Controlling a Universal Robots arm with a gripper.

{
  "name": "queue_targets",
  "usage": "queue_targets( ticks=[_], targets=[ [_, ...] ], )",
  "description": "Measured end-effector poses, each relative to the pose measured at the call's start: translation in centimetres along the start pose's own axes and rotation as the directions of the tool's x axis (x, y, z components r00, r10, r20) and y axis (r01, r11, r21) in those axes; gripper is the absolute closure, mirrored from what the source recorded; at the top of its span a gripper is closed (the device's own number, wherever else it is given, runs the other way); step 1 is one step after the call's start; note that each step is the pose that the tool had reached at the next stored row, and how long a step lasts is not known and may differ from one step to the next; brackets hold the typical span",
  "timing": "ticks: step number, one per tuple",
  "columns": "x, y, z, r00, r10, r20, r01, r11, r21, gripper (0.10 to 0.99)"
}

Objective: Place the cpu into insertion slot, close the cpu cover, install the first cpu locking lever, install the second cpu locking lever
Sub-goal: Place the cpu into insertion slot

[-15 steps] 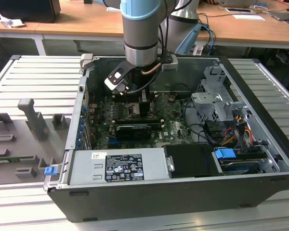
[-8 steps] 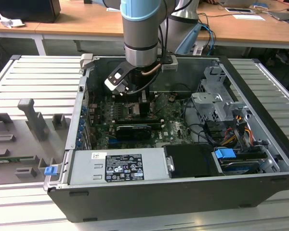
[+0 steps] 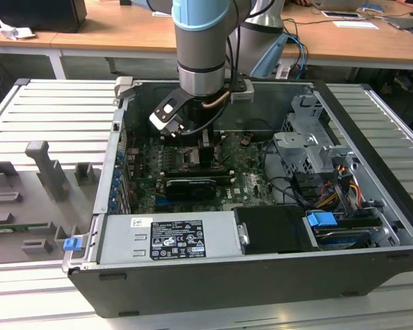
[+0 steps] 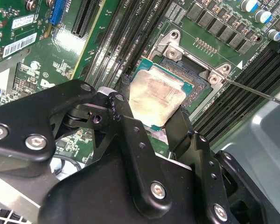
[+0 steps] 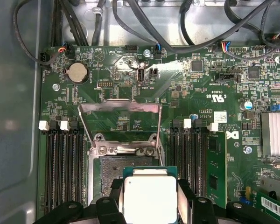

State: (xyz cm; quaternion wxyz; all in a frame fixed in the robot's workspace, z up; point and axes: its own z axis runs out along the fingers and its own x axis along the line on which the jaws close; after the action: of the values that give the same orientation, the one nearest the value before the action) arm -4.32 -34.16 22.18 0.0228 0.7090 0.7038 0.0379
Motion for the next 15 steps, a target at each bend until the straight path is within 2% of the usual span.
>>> queue_targets(
  ticks=[15],
  targets=[
    [0.39,0.04,-0.51,1.0,0.0,0.0004,0.0,1.0,0.0,0.545]
  ],
)
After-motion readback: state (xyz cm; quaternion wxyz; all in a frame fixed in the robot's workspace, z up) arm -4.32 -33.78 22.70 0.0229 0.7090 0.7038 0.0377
